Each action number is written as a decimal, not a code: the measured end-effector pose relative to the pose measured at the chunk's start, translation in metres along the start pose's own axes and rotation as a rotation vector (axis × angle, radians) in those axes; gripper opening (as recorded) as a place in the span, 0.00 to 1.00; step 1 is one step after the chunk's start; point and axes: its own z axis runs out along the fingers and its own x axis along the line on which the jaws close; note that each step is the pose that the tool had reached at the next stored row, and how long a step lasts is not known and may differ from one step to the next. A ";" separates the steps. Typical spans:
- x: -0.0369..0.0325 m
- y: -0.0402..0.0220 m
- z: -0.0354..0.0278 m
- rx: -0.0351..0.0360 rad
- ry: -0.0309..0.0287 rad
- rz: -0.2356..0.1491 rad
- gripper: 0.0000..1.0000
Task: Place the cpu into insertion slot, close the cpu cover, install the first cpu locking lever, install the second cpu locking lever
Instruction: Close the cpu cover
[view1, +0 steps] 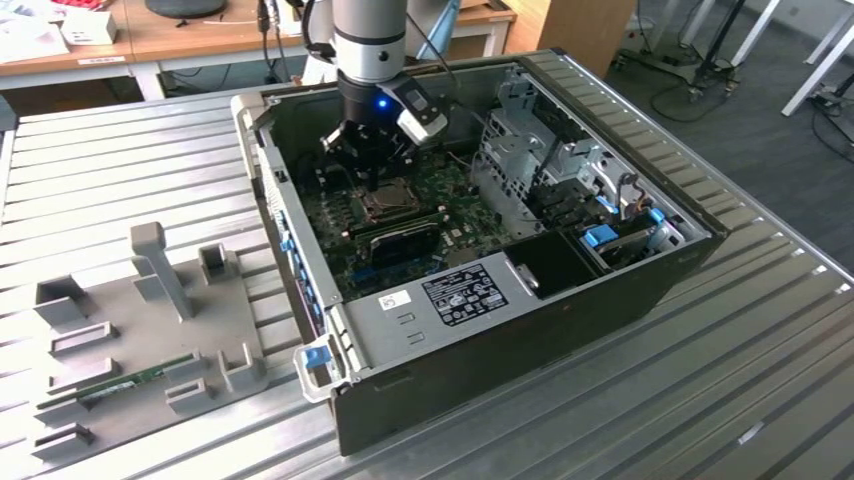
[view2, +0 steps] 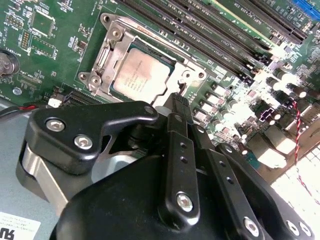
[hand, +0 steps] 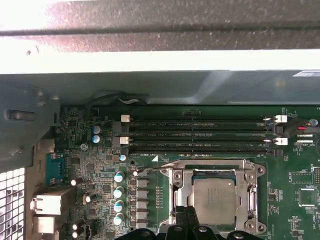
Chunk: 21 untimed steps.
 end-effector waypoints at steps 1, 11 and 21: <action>0.0000 0.0000 0.0000 0.0001 0.0000 0.000 0.10; -0.0089 0.0001 0.0002 0.0001 0.0000 0.000 0.10; -0.0257 0.0001 0.0006 0.0000 0.0000 0.000 0.10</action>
